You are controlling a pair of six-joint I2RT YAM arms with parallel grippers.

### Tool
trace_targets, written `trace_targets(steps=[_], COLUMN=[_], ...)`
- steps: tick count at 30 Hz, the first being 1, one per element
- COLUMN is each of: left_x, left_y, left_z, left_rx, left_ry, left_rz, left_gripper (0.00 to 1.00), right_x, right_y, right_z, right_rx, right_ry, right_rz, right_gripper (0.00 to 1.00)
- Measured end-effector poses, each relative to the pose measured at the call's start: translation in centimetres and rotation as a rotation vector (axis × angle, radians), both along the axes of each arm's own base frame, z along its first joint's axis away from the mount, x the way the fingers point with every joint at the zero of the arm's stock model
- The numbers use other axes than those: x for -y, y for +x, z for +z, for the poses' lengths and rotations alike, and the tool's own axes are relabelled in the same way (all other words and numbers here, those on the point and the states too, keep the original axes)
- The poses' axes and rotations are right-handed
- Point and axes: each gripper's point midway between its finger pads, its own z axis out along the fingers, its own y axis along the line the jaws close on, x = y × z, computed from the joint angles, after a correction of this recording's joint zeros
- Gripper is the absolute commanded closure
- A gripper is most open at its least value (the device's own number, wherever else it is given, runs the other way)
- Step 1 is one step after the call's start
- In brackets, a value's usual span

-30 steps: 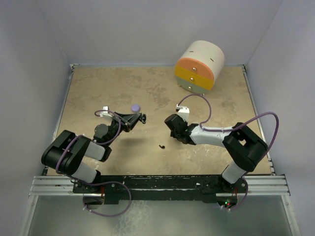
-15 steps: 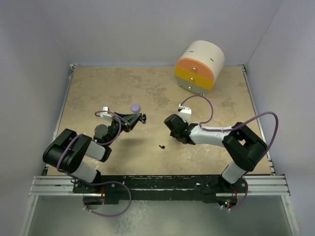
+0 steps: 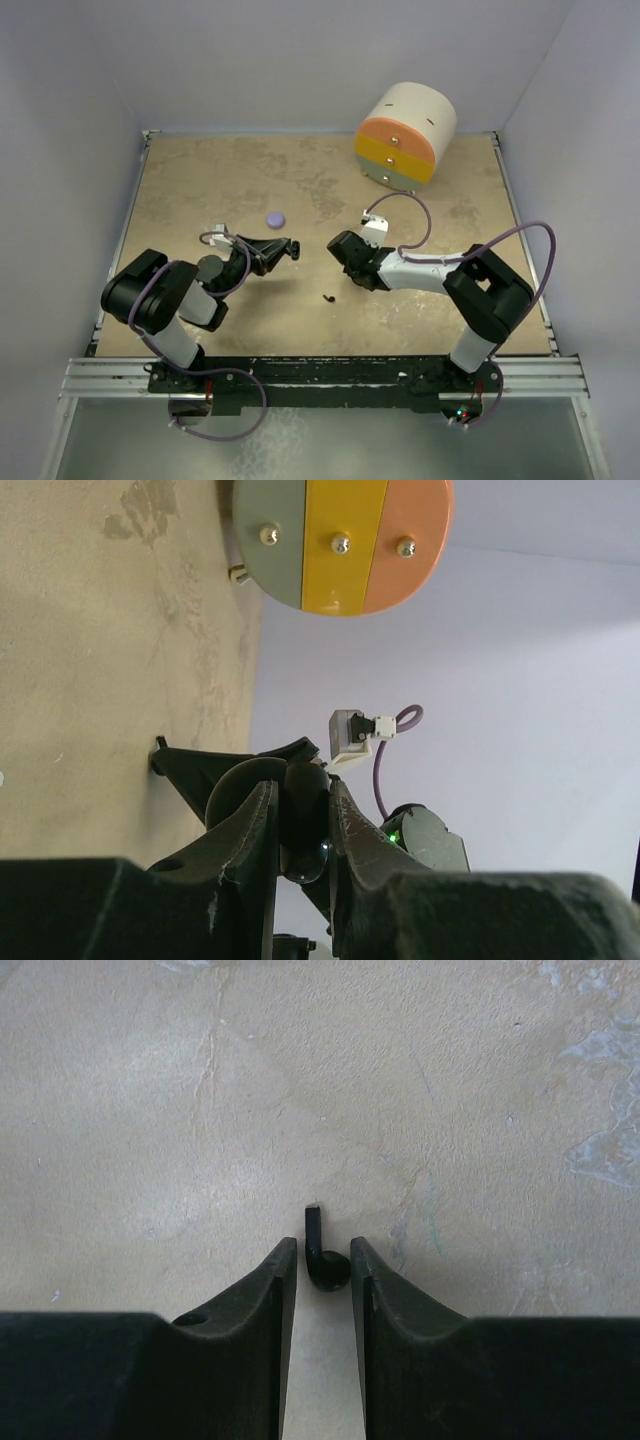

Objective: Insert the wireless bluetooth earbuds into the charging case
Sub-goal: Pick up the earbud from the center of the board.

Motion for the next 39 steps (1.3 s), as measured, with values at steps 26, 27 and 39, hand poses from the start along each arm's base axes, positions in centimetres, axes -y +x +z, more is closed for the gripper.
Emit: trace_targets(steps=[26,27,39], left_x=[0.37,0.37,0.39], left_y=[-0.68,-0.68,-0.63], left_z=[0.87,0.87,0.4], left_rx=[0.019,0.019,0.005], left_ry=[-0.016,-0.016,-0.012], left_rz=[-0.038,-0.038,-0.038], left_gripper=[1.0,1.0,1.0], right_x=[-0.27,-0.28,-0.08], right_y=[-0.17,-0.18,-0.34], right_z=[-0.04,-0.04,-0.11], right_rx=[0.012,0.012,0.007], right_ry=[-0.013,-0.013,-0.025], right_rz=[-0.047,-0.047,-0.046], right_gripper=[0.7,0.7,0.84])
